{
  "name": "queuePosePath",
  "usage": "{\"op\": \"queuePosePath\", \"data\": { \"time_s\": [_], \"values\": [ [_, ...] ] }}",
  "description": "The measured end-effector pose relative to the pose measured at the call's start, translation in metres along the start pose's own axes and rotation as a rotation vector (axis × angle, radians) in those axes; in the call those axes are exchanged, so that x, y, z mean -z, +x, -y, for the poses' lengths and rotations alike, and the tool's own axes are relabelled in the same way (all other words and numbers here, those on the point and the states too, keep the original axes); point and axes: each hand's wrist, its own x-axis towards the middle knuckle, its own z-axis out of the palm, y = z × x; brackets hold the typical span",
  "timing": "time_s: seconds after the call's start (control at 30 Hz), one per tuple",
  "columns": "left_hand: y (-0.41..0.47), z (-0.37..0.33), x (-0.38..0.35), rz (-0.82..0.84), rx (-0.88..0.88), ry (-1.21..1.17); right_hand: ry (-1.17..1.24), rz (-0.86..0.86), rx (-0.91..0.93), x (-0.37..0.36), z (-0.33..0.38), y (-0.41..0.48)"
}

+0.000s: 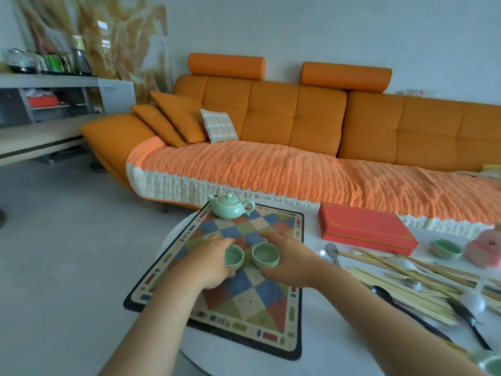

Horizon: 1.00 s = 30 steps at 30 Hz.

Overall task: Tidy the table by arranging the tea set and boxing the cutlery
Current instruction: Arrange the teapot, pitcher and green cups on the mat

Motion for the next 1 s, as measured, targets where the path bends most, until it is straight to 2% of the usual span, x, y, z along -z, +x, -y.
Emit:
{"op": "queuePosePath", "data": {
  "time_s": [0.23, 0.5, 0.7, 0.87, 1.0],
  "values": [
    [0.022, 0.017, 0.004, -0.081, 0.102, -0.055, 0.089, -0.029, -0.033, -0.011, 0.013, 0.024],
    [0.045, 0.054, -0.001, -0.403, 0.146, -0.285, 0.34, -0.17, -0.109, -0.034, 0.036, 0.063],
    [0.057, 0.072, -0.005, -0.483, 0.151, -0.325, 0.359, -0.267, -0.143, -0.046, 0.034, 0.078],
    [0.062, 0.07, -0.006, -0.479, 0.169, -0.324, 0.239, -0.246, -0.204, -0.046, 0.039, 0.091],
    [0.061, 0.069, -0.001, -0.393, 0.193, -0.275, 0.194, -0.189, -0.188, -0.041, 0.038, 0.09]
  ]
}}
